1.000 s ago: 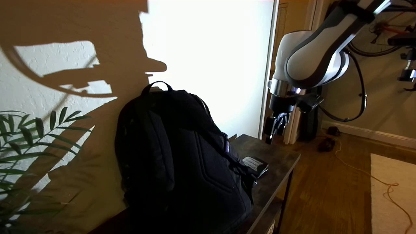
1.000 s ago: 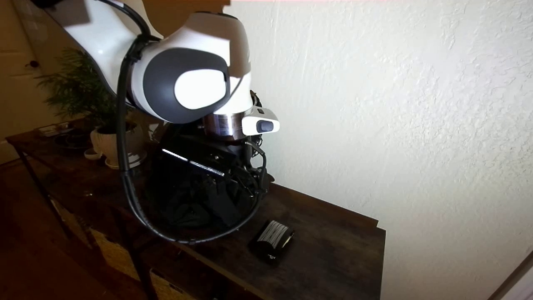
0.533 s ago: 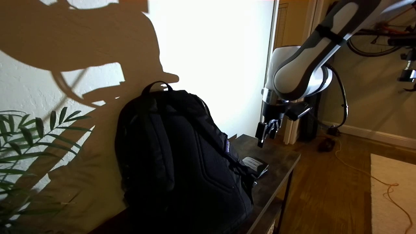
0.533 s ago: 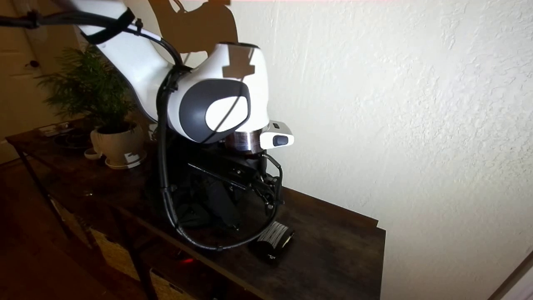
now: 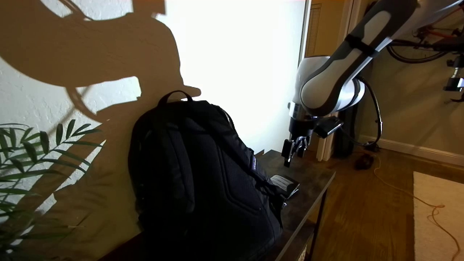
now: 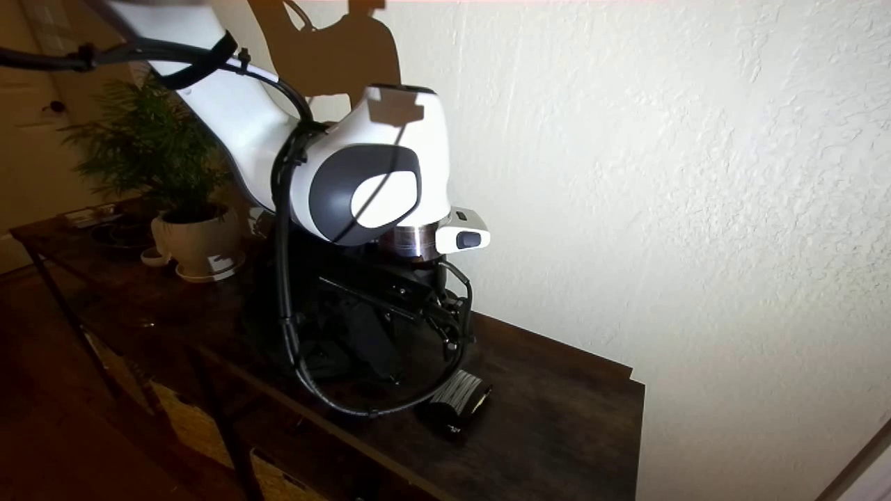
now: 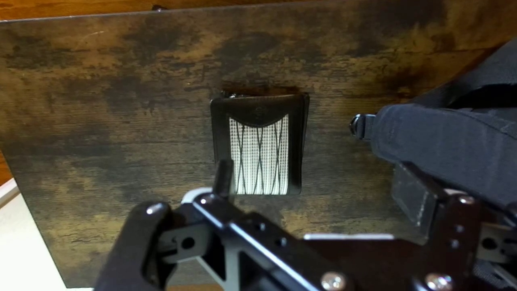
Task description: Put the wallet inside the backpack
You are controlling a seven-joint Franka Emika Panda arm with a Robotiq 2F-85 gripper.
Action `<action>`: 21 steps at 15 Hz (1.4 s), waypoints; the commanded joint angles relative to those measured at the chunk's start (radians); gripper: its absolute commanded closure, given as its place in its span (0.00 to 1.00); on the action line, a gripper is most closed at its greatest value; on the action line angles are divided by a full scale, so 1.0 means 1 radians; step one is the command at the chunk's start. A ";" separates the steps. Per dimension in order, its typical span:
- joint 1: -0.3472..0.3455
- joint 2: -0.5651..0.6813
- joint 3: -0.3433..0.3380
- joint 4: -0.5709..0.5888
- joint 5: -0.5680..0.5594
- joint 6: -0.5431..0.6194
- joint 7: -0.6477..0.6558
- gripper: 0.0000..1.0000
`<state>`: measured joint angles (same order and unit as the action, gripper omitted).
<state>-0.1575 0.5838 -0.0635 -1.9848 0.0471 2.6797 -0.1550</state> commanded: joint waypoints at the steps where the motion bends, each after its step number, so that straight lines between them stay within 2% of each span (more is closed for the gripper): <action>1: -0.002 0.018 0.001 0.017 -0.012 0.000 0.018 0.00; 21: -0.025 0.361 -0.012 0.390 -0.022 -0.027 0.020 0.00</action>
<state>-0.1745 0.8994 -0.0727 -1.6521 0.0460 2.6776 -0.1538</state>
